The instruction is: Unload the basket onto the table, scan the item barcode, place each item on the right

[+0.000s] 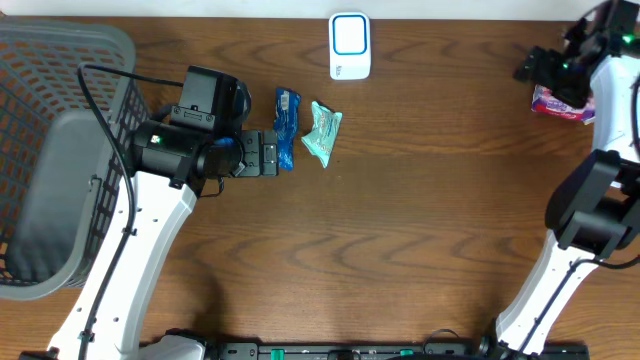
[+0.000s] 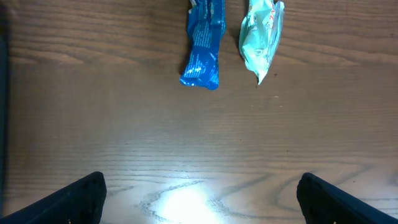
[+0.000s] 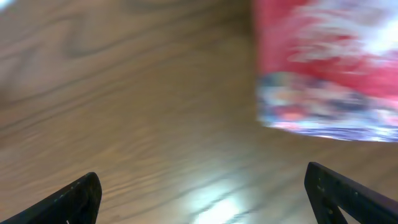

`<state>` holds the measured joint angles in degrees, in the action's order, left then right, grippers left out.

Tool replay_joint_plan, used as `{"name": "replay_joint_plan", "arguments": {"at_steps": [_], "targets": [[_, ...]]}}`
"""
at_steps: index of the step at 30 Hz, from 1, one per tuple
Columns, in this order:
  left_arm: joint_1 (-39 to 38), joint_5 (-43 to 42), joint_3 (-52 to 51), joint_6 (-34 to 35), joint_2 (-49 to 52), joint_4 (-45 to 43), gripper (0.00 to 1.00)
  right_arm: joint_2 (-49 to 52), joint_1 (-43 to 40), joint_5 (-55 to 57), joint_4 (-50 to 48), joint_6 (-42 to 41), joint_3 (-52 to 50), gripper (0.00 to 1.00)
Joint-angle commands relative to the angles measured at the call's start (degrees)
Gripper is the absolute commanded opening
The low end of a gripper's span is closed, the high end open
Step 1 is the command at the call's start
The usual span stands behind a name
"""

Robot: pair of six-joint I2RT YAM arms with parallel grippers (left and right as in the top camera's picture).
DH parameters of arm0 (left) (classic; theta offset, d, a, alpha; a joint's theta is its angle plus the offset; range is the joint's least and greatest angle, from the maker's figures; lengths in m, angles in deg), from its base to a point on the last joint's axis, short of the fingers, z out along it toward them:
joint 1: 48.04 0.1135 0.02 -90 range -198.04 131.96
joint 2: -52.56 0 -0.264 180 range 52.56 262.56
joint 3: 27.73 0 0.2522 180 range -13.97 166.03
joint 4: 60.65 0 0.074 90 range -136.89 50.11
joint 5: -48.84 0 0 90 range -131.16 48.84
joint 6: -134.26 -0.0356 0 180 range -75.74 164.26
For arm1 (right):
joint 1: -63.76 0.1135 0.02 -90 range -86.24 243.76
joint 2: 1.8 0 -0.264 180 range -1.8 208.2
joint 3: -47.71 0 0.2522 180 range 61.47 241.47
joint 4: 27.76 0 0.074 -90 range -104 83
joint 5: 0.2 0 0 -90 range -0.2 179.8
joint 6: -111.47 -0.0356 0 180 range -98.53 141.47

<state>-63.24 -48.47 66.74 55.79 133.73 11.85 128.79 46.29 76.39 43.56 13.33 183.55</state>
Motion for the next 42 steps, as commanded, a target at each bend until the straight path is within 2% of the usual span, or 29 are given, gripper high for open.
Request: {"name": "replay_joint_plan", "arguments": {"at_steps": [1,6,10,13,19,25,36,40,42], "targets": [[0.2,0.5,0.2,-0.8,0.1,0.2,0.98,-6.5,3.8,-7.5,0.0,1.2,0.8,0.97],[0.2,0.5,0.2,-0.8,0.1,0.2,0.98,-7.3,10.9,-14.6,3.2,1.1,0.8,0.88],[0.2,0.5,0.2,-0.8,0.1,0.2,0.98,-5.7,19.2,-14.1,5.9,1.1,0.7,0.79],[0.2,0.5,0.2,-0.8,0.1,0.2,0.98,-4.1,25.4,-12.2,5.6,0.0,0.7,0.78],[0.2,0.5,0.2,-0.8,0.1,0.2,0.98,-1.2,38.0,2.3,2.9,-11.8,0.7,0.84],[0.2,0.5,0.1,-0.8,0.1,0.2,0.98,2.5,47.3,14.8,0.6,-20.9,0.7,0.83],[0.2,0.5,0.2,-0.8,0.1,0.2,0.98,8.5,54.4,24.0,0.9,-26.2,0.7,0.75],[0.2,0.5,0.2,-0.8,0.1,0.2,0.98,10.0,54.1,26.2,2.8,-28.2,0.7,0.65],[0.2,0.5,0.2,-0.8,0.1,0.2,0.98,10.6,53.6,25.9,3.0,-28.2,0.7,0.54]]}}
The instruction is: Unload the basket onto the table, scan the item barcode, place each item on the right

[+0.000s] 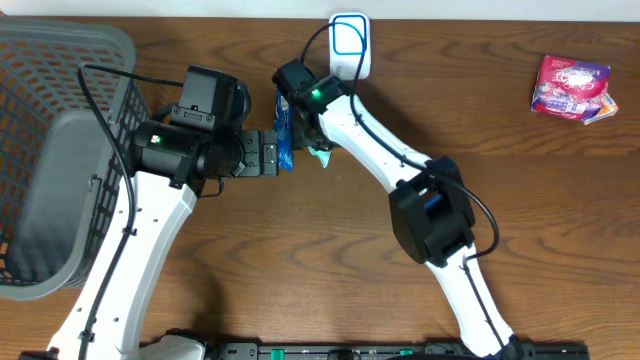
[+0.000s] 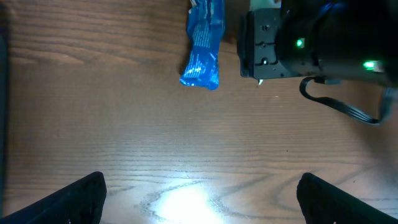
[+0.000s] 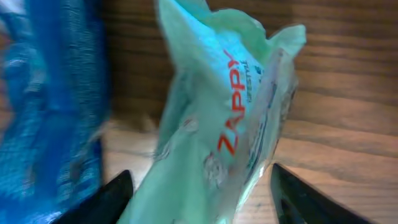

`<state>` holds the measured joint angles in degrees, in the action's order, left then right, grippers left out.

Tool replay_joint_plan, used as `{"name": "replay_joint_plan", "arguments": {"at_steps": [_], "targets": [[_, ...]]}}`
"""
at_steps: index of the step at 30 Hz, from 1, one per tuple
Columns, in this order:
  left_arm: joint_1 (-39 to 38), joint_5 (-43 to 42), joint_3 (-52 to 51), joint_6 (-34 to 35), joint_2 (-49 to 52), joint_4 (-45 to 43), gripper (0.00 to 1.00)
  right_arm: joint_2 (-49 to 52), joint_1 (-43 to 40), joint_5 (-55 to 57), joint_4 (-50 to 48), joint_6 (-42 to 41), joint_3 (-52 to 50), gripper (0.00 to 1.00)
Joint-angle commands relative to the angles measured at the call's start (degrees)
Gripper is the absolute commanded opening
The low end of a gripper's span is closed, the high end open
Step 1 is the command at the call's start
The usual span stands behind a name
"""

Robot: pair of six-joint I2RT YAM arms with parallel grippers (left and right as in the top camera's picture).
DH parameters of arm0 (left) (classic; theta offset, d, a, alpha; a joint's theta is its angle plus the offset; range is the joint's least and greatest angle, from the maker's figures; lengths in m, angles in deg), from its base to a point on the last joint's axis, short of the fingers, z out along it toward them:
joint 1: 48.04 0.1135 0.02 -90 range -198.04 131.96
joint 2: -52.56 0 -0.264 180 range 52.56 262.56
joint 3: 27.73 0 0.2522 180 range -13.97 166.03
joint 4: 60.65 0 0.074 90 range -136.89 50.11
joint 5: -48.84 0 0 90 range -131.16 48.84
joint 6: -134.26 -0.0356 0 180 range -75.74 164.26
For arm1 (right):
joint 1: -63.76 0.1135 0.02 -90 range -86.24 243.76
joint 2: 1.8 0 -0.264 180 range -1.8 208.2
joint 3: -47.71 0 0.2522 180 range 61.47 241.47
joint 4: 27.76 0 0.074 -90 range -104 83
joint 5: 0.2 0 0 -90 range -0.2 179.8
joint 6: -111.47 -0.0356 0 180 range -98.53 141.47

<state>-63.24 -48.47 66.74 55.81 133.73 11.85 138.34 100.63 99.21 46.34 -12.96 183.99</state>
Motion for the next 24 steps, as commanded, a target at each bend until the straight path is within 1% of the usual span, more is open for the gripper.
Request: {"name": "replay_joint_plan", "arguments": {"at_steps": [1,5,9,10,13,18,21,24], "targets": [[0.2,0.5,0.2,-0.8,0.1,0.2,0.98,1.1,-0.8,3.1,0.4,-1.9,0.3,0.48],[0.2,0.5,0.2,-0.8,0.1,0.2,0.98,1.0,-1.3,2.6,1.6,-1.7,0.3,0.33],[0.2,0.5,0.2,-0.8,0.1,0.2,0.98,-0.1,-3.5,-2.8,2.0,0.9,0.3,0.03],[0.2,0.5,0.2,-0.8,0.1,0.2,0.98,-0.5,-4.4,-5.1,2.0,2.0,0.3,0.01],[0.2,0.5,0.2,-0.8,0.1,0.2,0.98,-1.4,-8.1,-15.0,2.1,6.6,0.3,0.01],[0.2,0.5,0.2,-0.8,0.1,0.2,0.98,-1.6,-16.4,-42.4,2.8,17.3,0.3,0.01],[0.2,0.5,0.1,-0.8,0.1,0.2,0.98,-1.6,-21.8,-56.2,5.4,23.7,0.3,0.01],[0.2,0.5,0.2,-0.8,0.1,0.2,0.98,-1.6,-26.8,-64.8,9.8,30.7,0.3,0.01]]}}
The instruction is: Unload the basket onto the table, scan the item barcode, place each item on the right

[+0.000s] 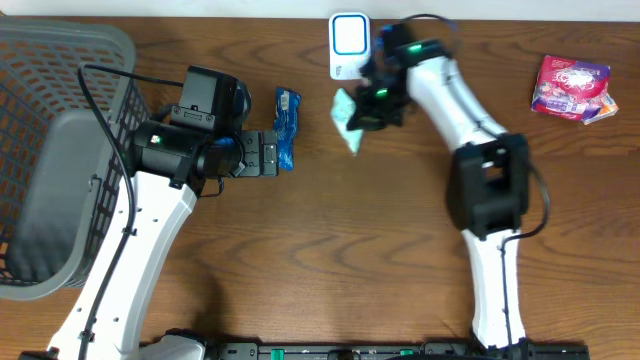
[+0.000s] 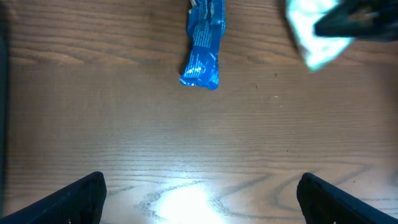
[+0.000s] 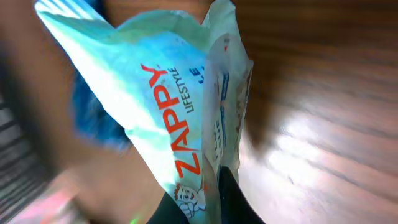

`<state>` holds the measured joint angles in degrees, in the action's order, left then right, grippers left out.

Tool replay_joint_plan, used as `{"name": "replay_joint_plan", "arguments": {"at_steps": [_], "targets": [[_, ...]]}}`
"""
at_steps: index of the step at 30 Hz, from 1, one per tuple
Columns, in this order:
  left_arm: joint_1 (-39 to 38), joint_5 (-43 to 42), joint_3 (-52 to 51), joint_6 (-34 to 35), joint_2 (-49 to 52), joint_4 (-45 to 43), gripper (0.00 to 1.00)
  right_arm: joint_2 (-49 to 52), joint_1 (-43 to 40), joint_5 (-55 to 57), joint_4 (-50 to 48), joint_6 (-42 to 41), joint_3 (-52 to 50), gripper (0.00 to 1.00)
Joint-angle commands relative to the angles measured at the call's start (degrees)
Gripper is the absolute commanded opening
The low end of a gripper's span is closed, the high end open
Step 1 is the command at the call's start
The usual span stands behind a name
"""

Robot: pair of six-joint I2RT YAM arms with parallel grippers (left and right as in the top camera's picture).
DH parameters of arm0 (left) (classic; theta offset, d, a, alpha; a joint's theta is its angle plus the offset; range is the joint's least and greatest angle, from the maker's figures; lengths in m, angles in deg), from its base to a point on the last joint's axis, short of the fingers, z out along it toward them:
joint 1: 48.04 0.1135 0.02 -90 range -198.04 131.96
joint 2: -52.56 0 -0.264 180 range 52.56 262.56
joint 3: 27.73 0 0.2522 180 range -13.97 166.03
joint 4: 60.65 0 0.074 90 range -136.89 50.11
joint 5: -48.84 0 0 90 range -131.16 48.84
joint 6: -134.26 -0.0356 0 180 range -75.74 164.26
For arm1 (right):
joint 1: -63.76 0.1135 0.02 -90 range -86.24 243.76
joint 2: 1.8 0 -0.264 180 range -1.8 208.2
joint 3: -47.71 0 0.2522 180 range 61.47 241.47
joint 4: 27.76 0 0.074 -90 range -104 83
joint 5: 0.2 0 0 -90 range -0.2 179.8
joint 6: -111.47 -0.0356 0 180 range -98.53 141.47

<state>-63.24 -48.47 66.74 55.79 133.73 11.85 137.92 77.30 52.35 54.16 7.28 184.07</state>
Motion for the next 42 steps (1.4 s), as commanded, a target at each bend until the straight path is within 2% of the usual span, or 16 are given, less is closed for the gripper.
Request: {"name": "replay_joint_plan", "arguments": {"at_steps": [1,8,11,14,15,16,17,18,19,24,31,34,36,38,42], "targets": [[0.2,0.5,0.1,-0.8,0.1,0.2,0.98,-1.2,-5.0,-19.8,3.9,13.0,0.2,0.01],[0.2,0.5,0.2,-0.8,0.1,0.2,0.98,-1.2,-12.5,-33.7,15.6,28.9,-4.4,0.01],[0.2,0.5,0.2,-0.8,0.1,0.2,0.98,-1.2,-14.3,-36.5,14.9,31.6,-10.3,0.01],[0.2,0.5,0.2,-0.8,0.1,0.2,0.98,-1.2,-15.3,-36.8,9.6,30.7,-18.1,0.01],[0.2,0.5,0.2,-0.8,0.1,0.2,0.98,-1.2,-15.6,-36.7,7.2,29.7,-20.5,0.05],[0.2,0.5,0.2,-0.8,0.1,0.2,0.98,-1.2,-16.2,-36.5,4.2,28.0,-23.4,0.19],[0.2,0.5,0.2,-0.8,0.1,0.2,0.98,-1.2,-16.8,-36.1,2.2,27.1,-25.0,0.29],[0.2,0.5,0.2,-0.8,0.1,0.2,0.98,-1.2,-17.4,-34.9,0.9,26.0,-26.1,0.34],[0.2,0.5,0.2,-0.8,0.1,0.2,0.98,-1.2,-18.1,-32.6,0.3,24.5,-26.5,0.35],[0.2,0.5,0.1,-0.8,0.1,0.2,0.98,-2.8,-21.6,-11.9,0.2,14.0,-25.0,0.36],[0.2,0.5,0.2,-0.8,0.1,0.2,0.98,-13.4,-20.7,3.7,0.5,8.4,-22.7,0.38],[0.2,0.5,0.2,-0.8,0.1,0.2,0.98,-18.3,-18.5,7.0,-0.8,8.2,-22.1,0.33],[0.2,0.5,0.2,-0.8,0.1,0.2,0.98,-20.9,-16.7,7.6,-2.3,8.3,-22.1,0.21],[0.2,0.5,0.1,-0.8,0.1,0.2,0.98,-22.8,-14.4,7.6,-4.0,8.2,-22.1,0.03],[0.2,0.5,0.2,-0.8,0.1,0.2,0.98,-23.7,-9.5,9.5,-7.3,7.5,-22.1,0.01]]}}
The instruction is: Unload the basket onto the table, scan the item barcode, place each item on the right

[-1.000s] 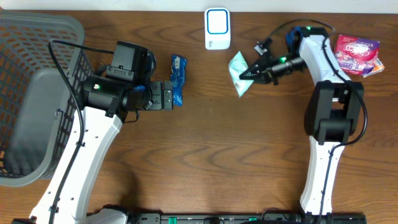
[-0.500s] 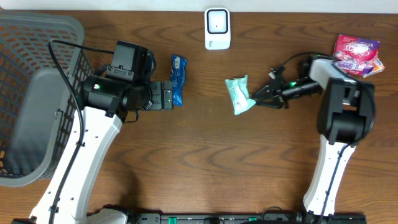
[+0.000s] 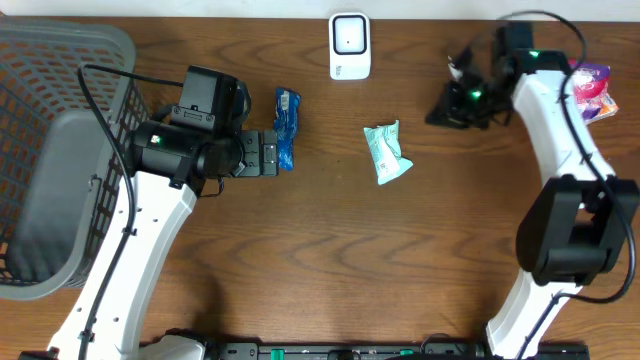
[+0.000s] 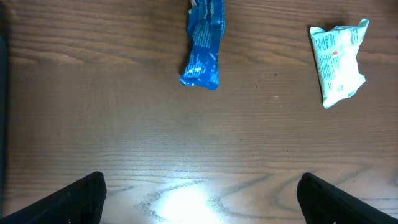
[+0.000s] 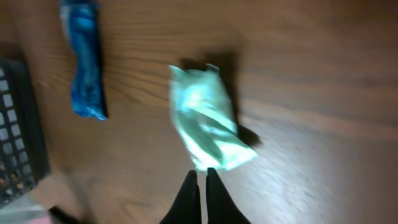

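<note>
The white barcode scanner [image 3: 349,45] stands at the table's far edge. A mint-green packet [image 3: 386,153] lies flat on the wood right of centre, printed label side up in the left wrist view [image 4: 339,62]; it is blurred in the right wrist view [image 5: 211,127]. My right gripper [image 3: 440,112] hovers to the right of it, shut with nothing held [image 5: 199,196]. A blue packet [image 3: 287,128] lies just beyond my left gripper [image 3: 266,153], which is open and empty [image 4: 202,199].
A grey mesh basket [image 3: 50,150] fills the left side. A pink packet [image 3: 592,92] lies at the far right, partly behind my right arm. The blue packet [image 4: 202,50] lies lengthwise, pointing away from the left fingers.
The green packet was in my right gripper beside the scanner; it now lies on the table, lower and further right. The right gripper has let go and moved right. The left arm is unchanged.
My right gripper was open over the pink packet while the green packet lay beside the blue one. Then it was at the green packet, then held it up next to the scanner. Now the packet lies apart from the blue one, released.
</note>
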`<state>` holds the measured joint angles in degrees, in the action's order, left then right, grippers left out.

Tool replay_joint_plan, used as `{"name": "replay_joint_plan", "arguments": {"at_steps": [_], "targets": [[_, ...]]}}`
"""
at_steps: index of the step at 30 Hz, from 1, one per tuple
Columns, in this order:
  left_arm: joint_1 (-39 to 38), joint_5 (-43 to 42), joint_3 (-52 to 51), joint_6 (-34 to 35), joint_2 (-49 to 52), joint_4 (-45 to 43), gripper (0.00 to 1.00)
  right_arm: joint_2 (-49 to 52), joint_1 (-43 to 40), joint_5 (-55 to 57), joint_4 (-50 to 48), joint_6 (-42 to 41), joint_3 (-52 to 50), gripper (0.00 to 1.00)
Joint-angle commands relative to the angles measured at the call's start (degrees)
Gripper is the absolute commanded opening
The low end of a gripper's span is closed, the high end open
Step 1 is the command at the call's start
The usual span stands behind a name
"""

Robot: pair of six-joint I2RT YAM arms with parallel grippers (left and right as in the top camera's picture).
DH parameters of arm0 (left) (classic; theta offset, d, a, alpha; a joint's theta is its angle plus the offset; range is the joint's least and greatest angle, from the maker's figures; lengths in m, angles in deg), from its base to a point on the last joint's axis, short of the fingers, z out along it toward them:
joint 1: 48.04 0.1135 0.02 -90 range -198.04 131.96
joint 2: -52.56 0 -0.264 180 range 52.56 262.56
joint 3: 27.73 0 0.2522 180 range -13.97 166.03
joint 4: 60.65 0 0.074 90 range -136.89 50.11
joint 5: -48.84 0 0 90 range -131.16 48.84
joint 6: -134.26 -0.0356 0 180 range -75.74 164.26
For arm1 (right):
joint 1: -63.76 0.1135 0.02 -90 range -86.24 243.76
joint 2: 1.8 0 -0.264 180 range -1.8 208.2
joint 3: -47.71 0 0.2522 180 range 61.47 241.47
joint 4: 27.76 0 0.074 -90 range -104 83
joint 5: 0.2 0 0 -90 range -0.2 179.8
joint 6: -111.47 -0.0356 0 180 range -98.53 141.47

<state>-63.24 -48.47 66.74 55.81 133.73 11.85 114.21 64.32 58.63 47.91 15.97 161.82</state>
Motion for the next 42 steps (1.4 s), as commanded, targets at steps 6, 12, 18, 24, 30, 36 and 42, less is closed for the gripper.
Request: {"name": "replay_joint_plan", "arguments": {"at_steps": [6,12,18,24,30,36,42], "targets": [[0.2,0.5,0.2,-0.8,0.1,0.2,0.98,3.0,10.8,12.2,-3.1,-5.5,0.0,0.01],[0.2,0.5,0.2,-0.8,0.1,0.2,0.98,7.8,14.9,16.3,-4.8,-8.4,0.0,0.01],[0.2,0.5,0.1,-0.8,0.1,0.2,0.98,13.4,15.2,22.9,-4.9,-9.8,0.0,0.01],[0.2,0.5,0.2,-0.8,0.1,0.2,0.98,15.3,14.4,24.8,-4.0,-8.9,0.7,0.01],[0.2,0.5,0.2,-0.8,0.1,0.2,0.98,12.0,13.7,24.7,5.1,-7.4,10.8,0.09],[0.2,0.5,0.2,-0.8,0.1,0.2,0.98,10.6,14.1,29.0,12.4,-3.8,19.0,0.09],[0.2,0.5,0.2,-0.8,0.1,0.2,0.98,10.8,14.4,31.3,12.7,-4.3,15.6,0.01]]}}
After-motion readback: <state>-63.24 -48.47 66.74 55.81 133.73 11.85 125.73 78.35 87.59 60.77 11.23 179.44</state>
